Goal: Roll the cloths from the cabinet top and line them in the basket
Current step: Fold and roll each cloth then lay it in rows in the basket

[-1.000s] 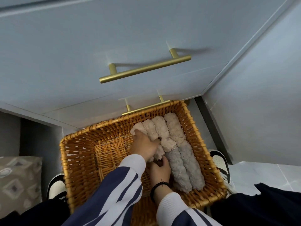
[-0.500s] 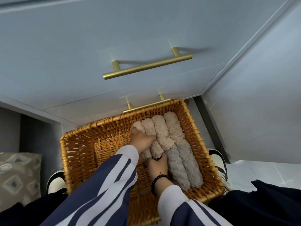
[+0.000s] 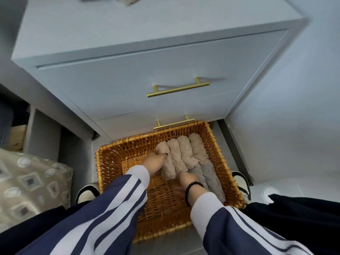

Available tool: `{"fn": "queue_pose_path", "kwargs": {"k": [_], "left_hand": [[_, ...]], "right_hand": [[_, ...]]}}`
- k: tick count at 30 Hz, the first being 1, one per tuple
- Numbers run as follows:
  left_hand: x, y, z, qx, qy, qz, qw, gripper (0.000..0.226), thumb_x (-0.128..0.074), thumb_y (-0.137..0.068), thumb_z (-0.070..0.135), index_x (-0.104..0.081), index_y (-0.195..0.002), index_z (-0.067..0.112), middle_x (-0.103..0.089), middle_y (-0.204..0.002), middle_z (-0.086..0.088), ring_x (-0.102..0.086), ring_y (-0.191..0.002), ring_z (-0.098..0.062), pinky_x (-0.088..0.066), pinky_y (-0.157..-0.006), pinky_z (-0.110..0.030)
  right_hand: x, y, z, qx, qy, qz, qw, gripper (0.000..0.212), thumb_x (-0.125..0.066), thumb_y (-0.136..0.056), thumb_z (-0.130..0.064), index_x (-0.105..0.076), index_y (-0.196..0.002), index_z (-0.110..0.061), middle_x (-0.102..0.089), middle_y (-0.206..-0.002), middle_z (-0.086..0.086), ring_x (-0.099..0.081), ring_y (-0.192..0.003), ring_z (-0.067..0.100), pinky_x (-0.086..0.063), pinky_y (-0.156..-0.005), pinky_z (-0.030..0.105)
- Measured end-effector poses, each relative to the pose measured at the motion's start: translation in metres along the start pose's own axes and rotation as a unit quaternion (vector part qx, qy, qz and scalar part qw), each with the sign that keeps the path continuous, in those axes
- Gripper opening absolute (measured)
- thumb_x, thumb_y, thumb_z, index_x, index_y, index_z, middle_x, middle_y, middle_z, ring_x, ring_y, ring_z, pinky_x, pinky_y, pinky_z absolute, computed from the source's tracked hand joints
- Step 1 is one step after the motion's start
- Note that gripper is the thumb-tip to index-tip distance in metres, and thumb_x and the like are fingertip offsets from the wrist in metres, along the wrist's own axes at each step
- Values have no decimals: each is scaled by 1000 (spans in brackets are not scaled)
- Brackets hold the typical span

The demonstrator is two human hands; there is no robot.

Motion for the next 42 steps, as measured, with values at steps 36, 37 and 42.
{"fn": "queue_pose_path", "kwargs": {"k": [36, 37, 42], "left_hand": [[133, 324, 96, -318, 117, 94, 936, 33, -56, -93, 10, -54, -126, 15, -61, -119, -3, -64, -104, -17, -53, -88, -35], [137, 322, 101, -312, 129, 94, 937, 32, -56, -94, 10, -54, -125, 14, -61, -118, -4, -65, -102, -17, -53, -88, -34], [147, 310, 125, -294, 136, 97, 941, 31, -57, -93, 9, -55, -123, 15, -63, -115, -6, -67, -99, -18, -55, -85, -33]], "right_hand": [[56, 323, -146, 412, 89, -110, 900, 17, -51, -90, -3, -59, -105, -9, -59, -112, 10, -71, -80, 23, -59, -73, 36], [53, 321, -152, 411, 76, -107, 902, 17, -51, -90, -2, -59, -103, -11, -59, -116, 10, -71, -78, 22, -59, -68, 34], [33, 316, -177, 432, 28, -100, 896, 19, -53, -90, -1, -61, -104, -10, -64, -105, 8, -69, -76, 21, -56, -64, 30]]}}
Point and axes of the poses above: each hand's wrist, its own y-axis away from the middle knuckle, its own x-axis out of the back of the hand, z = x × y, the point moved 3 cm from there along -y, towards the middle knuckle
